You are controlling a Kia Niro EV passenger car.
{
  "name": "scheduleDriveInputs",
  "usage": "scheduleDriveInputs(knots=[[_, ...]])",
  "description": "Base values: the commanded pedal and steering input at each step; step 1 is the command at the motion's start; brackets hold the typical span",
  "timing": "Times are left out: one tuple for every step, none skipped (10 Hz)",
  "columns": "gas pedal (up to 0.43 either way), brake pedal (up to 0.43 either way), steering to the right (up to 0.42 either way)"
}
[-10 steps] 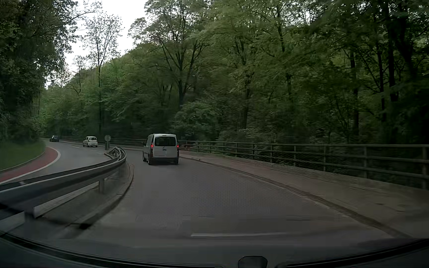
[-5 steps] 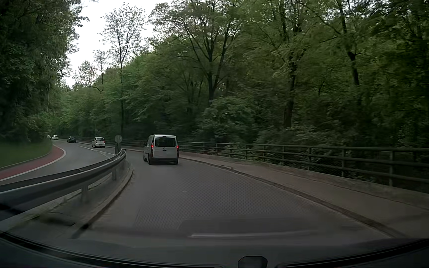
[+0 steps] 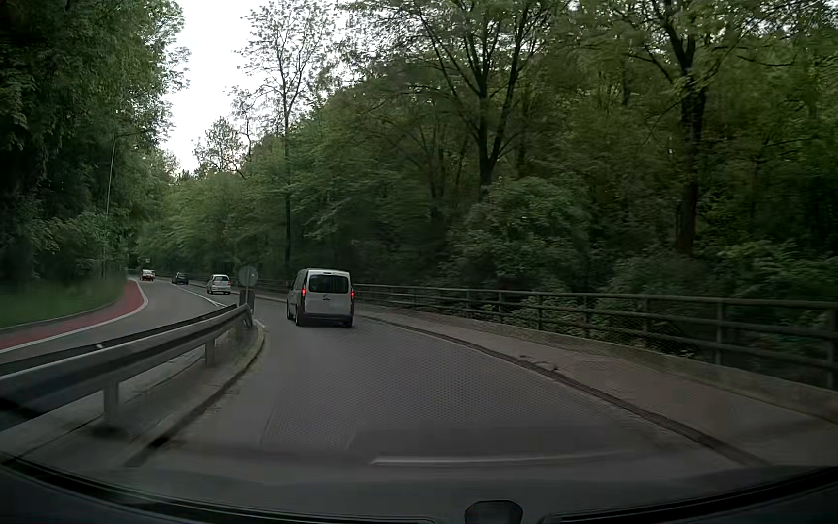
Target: Follow the waypoints while adhering to traffic rules and regulations
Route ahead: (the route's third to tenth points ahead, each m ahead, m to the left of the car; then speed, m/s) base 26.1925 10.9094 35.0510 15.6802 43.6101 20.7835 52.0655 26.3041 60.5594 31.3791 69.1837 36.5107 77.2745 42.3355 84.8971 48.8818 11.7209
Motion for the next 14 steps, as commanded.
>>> scheduleDriveInputs(knots=[[0.169,0.000,-0.098],[0.169,0.000,-0.097],[0.169,0.000,-0.097],[0.169,0.000,-0.097],[0.177,0.000,-0.097],[0.177,0.000,-0.097],[0.189,0.000,-0.097],[0.189,0.000,-0.097],[0.209,0.000,-0.096],[0.209,0.000,-0.095],[0.209,0.000,-0.094],[0.209,0.000,-0.092],[0.220,0.000,-0.091],[0.220,0.000,-0.090]])
